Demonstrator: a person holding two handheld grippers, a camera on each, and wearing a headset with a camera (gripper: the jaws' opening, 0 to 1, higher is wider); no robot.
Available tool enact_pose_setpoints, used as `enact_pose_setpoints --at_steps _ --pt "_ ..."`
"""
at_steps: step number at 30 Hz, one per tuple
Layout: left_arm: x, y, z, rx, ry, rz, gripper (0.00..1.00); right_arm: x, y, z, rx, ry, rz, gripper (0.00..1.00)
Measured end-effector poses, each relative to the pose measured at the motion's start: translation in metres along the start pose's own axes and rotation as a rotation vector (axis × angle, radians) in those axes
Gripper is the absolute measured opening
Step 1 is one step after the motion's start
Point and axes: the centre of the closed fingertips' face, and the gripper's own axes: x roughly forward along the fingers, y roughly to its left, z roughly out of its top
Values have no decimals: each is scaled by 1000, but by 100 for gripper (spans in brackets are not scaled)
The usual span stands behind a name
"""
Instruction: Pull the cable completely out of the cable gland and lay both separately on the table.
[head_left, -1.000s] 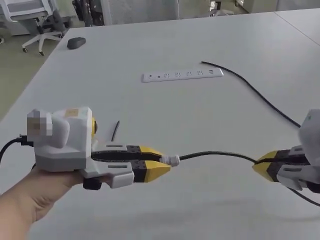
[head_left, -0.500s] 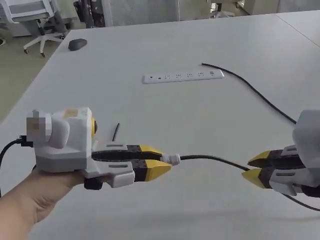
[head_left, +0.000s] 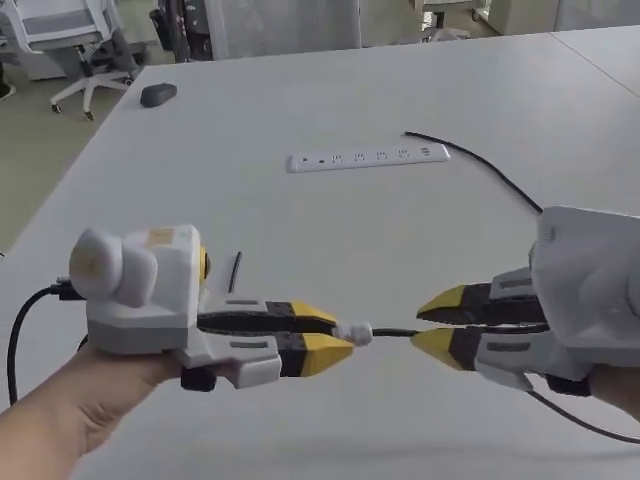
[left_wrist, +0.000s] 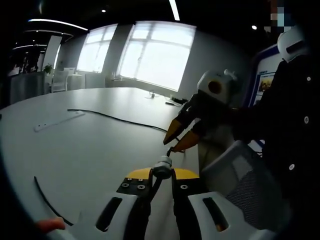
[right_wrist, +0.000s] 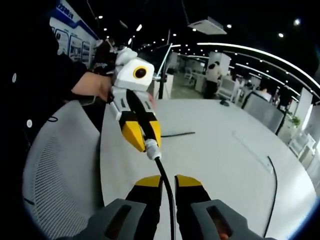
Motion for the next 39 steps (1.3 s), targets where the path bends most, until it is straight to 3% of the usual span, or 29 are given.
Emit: enact_pose_setpoints --at_steps 1,4,10,16,22,27,39 --pt "0 -1 0 1 0 -4 15 3 4 5 -25 -13 22 6" --pt "2 -2 0 2 1 -8 15 9 7 6 -34 0 23 7" --pt "3 -4 1 8 7 -14 15 15 10 2 -57 32 42 2" --pt "4 -4 2 8 4 -16 15 14 8 -1 -2 41 40 1" --pt "6 -3 2 10 3 -14 15 12 3 -9 29 66 12 0" --pt "5 -2 4 11 -7 -13 15 5 -6 -13 106 59 -11 1" --pt "2 5 5 12 -9 3 15 -8 -24 -37 152 101 -77 0"
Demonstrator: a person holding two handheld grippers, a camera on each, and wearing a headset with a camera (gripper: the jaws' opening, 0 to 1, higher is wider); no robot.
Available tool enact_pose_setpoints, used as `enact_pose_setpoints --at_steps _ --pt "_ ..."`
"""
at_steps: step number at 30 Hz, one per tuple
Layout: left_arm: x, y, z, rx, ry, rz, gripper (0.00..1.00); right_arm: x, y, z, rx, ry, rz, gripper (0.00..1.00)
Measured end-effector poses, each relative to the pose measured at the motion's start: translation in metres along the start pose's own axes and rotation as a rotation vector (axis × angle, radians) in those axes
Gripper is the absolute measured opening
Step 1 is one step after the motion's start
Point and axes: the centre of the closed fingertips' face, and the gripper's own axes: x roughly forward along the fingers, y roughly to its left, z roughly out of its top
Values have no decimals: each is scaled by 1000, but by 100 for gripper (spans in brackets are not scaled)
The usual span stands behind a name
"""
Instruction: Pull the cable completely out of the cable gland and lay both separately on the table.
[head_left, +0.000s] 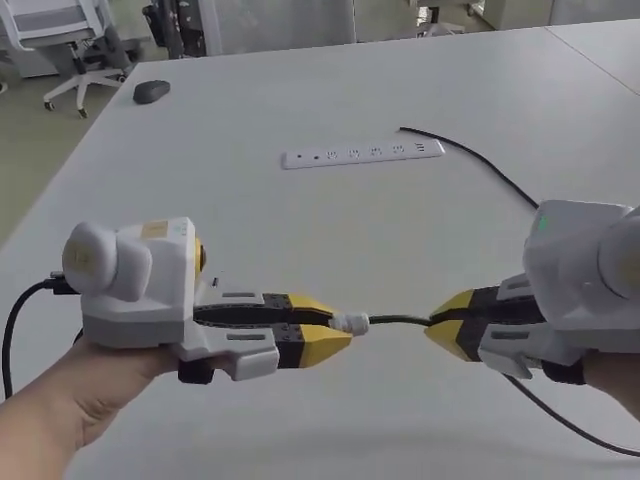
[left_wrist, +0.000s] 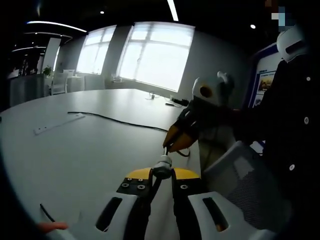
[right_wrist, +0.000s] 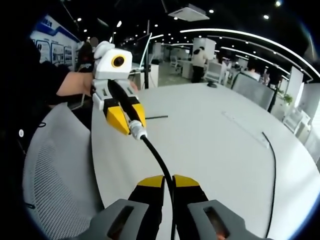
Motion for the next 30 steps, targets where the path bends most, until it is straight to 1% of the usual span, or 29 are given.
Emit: enact_pose_setpoints --at_steps 6,10,15,16,21,27,30 --pt "1 0 -1 0 4 1 15 -4 -12 -13 36 24 -37 0" --pt "1 0 -1 -1 1 2 15 -6 -16 -21 41 40 -63 0" --pt "2 1 -2 4 7 3 15 -9 -22 -32 83 58 -75 0" --pt "2 1 -2 4 9 1 15 -10 -24 -35 96 62 -84 0" --pt "1 1 -4 5 16 3 15 -14 -29 -46 130 79 -102 0" --pt "1 1 -4 4 18 3 15 -17 -38 -59 153 98 -125 0" --pt "1 1 -5 6 21 3 15 -18 -38 -63 154 106 -125 0"
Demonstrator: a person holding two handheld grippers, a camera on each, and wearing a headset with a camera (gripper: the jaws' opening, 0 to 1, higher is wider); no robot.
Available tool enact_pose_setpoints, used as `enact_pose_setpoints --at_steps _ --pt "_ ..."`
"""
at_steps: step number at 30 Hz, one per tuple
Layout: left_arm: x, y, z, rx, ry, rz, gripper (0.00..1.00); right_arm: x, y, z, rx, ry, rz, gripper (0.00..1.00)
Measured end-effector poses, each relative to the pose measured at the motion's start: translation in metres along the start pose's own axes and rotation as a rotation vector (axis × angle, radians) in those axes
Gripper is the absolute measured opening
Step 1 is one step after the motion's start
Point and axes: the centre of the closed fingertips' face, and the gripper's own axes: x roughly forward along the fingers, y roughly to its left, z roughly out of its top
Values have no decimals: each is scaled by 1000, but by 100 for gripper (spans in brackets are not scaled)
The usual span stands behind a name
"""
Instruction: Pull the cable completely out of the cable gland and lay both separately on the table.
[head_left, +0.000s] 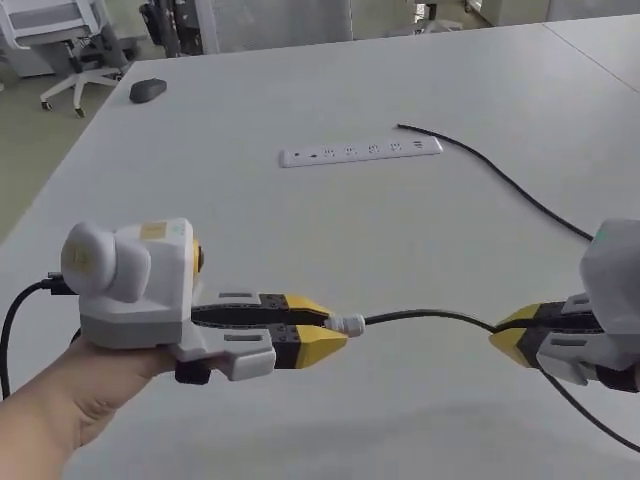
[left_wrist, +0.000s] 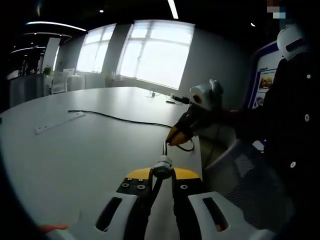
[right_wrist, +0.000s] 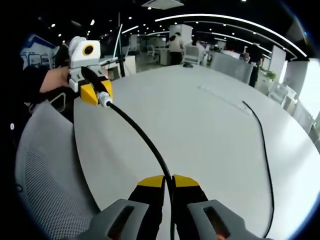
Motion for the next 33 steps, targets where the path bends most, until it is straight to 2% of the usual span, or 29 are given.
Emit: enact_pose_setpoints --at_steps 4,7,14,16,17,18,19,20,23,28,30,33 --pt "0 -1 0 5 2 2 15 3 4 -5 7 20 19 1" --pt "-1 0 3 8 -6 7 15 1 4 -2 -50 11 2 6" --pt "-2 2 3 21 -3 19 15 -1 13 7 -82 -11 27 12" --pt "-1 1 4 22 -3 20 15 -2 22 19 -96 -55 57 15" --pt "-1 1 4 22 -2 18 15 -3 33 29 -106 -97 106 16" --pt "-1 0 4 22 -2 17 15 -5 37 36 -126 -123 115 17" --pt "-1 0 4 23 -5 17 15 -7 39 45 -155 -146 102 17" --pt "-1 0 5 23 -6 17 15 -9 45 51 -187 -161 123 17" --pt "-1 -1 6 25 -8 15 15 -10 58 69 -237 -201 146 16" --pt "-2 -4 8 29 -11 11 15 -1 77 80 -287 -214 191 16" --pt "-2 -5 7 31 -7 10 15 1 77 83 -311 -212 179 14" --pt "-1 -6 6 33 -2 9 15 5 79 86 -319 -210 189 12"
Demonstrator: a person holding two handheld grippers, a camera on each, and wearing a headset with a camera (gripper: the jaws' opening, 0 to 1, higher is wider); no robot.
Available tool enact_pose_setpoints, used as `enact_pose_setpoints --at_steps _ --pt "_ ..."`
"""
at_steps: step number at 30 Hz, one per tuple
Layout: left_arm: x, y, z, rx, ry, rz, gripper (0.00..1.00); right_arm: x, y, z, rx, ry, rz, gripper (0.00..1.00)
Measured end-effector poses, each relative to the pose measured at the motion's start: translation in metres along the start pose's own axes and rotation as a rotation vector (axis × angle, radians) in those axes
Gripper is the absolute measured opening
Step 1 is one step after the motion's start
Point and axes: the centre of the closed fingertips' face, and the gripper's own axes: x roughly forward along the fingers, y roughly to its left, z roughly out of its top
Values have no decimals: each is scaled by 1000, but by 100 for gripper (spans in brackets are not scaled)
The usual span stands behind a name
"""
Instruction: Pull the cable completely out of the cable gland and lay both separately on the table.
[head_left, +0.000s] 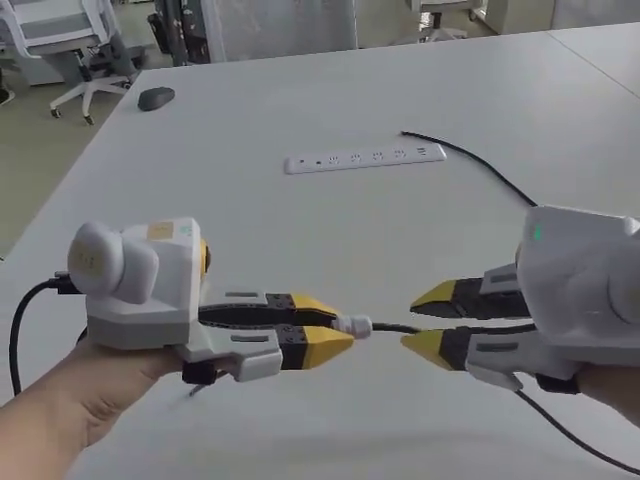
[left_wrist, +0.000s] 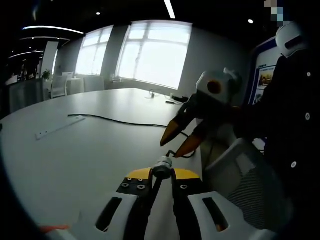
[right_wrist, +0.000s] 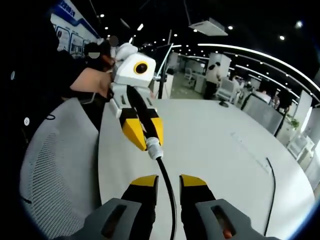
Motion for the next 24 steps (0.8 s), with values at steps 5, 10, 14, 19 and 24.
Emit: enact_pose_setpoints --at_steps 5,10,14,19,24 --pt "1 -2 2 7 2 -2 15 8 7 -3 -24 26 37 8" --pt "3 -2 1 7 7 -3 15 12 7 -4 -38 37 40 5" --pt "3 -2 0 10 10 -2 15 14 4 -5 -26 47 38 1" --pt "4 -1 0 7 4 -3 15 13 3 -5 -11 44 30 0" --pt "5 0 2 8 -3 -2 15 11 -2 -7 34 43 7 0"
